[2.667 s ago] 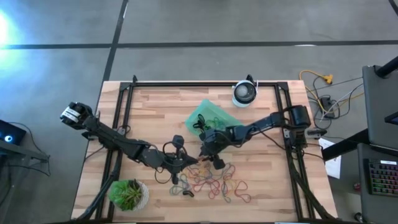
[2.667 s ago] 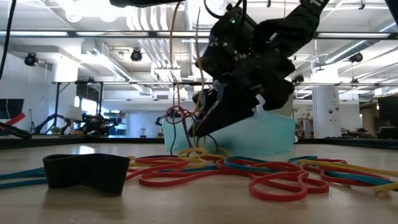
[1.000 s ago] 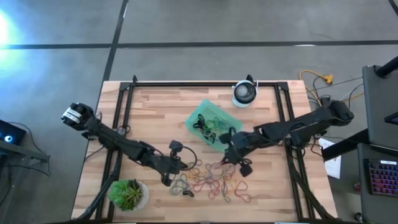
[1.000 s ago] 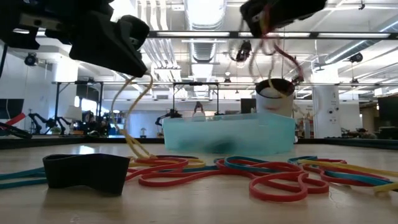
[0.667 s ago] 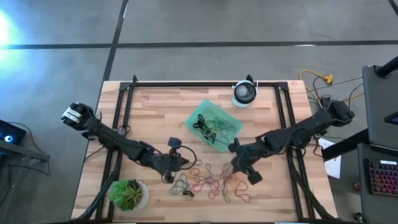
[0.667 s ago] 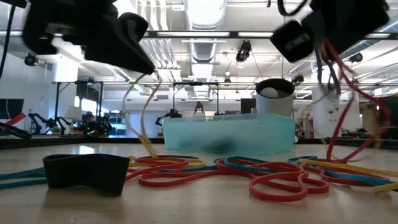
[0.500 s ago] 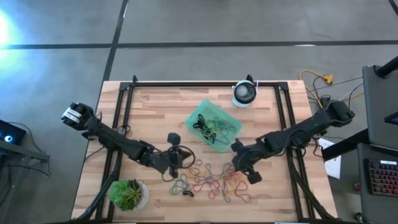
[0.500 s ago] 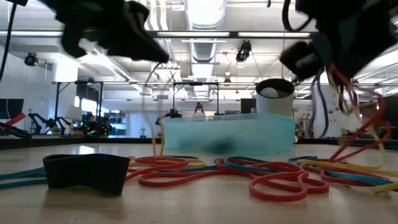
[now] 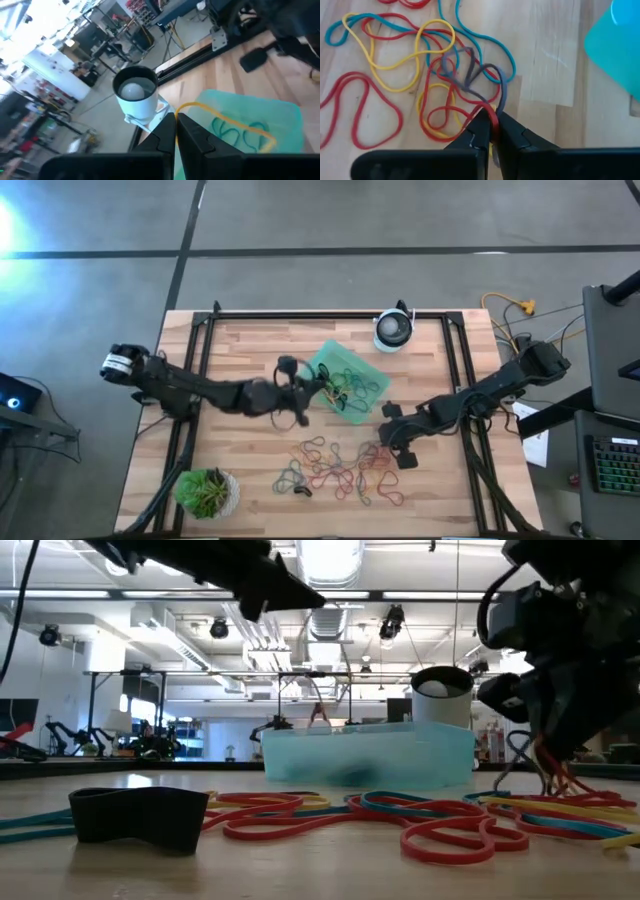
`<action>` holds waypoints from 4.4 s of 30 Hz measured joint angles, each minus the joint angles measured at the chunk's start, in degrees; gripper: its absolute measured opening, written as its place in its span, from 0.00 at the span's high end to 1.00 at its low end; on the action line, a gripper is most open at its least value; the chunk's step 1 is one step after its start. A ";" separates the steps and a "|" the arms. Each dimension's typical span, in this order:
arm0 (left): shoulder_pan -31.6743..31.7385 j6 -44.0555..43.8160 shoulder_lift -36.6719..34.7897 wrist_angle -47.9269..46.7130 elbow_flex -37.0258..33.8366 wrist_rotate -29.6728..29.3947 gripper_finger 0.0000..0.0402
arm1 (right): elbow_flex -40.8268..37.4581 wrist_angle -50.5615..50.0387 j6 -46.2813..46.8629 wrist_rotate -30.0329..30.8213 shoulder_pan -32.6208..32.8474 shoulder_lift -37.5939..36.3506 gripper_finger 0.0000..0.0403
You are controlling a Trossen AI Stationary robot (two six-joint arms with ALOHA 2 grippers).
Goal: Pick and place rubber bands into bin
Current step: Put the yellow rubber band into the blue bin, then put the violet rubber band into the blue bin
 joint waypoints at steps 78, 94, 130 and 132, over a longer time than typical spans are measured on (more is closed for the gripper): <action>-6.83 -36.34 11.63 -32.84 -0.53 28.48 0.60 | -3.84 8.80 -9.60 1.07 1.03 -17.00 0.54; -10.63 -37.84 11.16 -31.45 1.88 32.20 0.60 | -7.02 14.42 -2.57 -0.87 1.02 -13.42 0.54; -14.76 -37.79 7.99 -31.90 1.09 31.93 0.60 | -0.72 18.74 -5.98 -0.44 4.37 10.58 0.74; -14.74 -37.79 7.99 -31.95 1.07 31.93 0.60 | -0.72 18.73 -6.19 -0.42 4.37 10.58 0.77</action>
